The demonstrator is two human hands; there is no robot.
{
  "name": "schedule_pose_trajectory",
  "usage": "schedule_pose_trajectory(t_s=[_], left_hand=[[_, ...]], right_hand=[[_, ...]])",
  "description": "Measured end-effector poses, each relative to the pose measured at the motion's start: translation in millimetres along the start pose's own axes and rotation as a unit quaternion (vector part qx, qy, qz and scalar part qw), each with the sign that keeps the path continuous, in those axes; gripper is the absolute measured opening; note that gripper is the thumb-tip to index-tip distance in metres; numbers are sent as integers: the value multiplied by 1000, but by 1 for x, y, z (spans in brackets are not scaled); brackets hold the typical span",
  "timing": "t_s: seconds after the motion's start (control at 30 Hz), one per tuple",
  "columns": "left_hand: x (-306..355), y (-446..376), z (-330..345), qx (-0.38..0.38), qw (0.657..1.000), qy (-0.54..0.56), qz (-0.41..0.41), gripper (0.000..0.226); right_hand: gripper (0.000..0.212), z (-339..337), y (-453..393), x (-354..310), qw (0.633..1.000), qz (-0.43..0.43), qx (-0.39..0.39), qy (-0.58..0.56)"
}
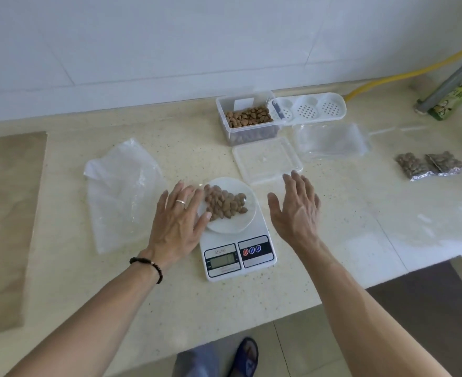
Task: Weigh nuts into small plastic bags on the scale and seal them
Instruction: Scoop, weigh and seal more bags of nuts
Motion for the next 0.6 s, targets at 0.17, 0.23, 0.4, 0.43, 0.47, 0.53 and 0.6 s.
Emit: schedule_pose_trajectory(t_s=[0.17,0.23,0.4,0.43,0.47,0.53,0.6], left_hand=[[6,53,14,-30,997,-62,-26,69],[11,69,20,-37,996,-68,-35,71],[22,93,25,-25,996,-67,-51,73],[23,97,25,-23,996,-66,-53,73],[23,100,25,-23,996,-65,-55,73],[23,103,25,-22,996,-63,-57,73],[24,104,25,-22,996,-62,-59,73]], right_hand=[[65,2,25,-5,993,-96,-27,58],[66,3,37,-7,987,-133,-43,79],[67,1,60,-6,979,-171,-49,98],[67,1,62,-5,979,-172,-49,100],[67,1,63,-5,978,-173,-49,102],[68,0,65,-6,977,-175,-54,106],[69,-1,67,-6,977,-176,-58,105]])
Point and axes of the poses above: each hand's wrist, its own y-axis away from the middle knuckle, its own z-axis out of the palm, x = y × z, the point moved 3 cm from there along -y, towards the middle knuckle, and after that the axes turned 1 degree about x, right-handed, at the moved point
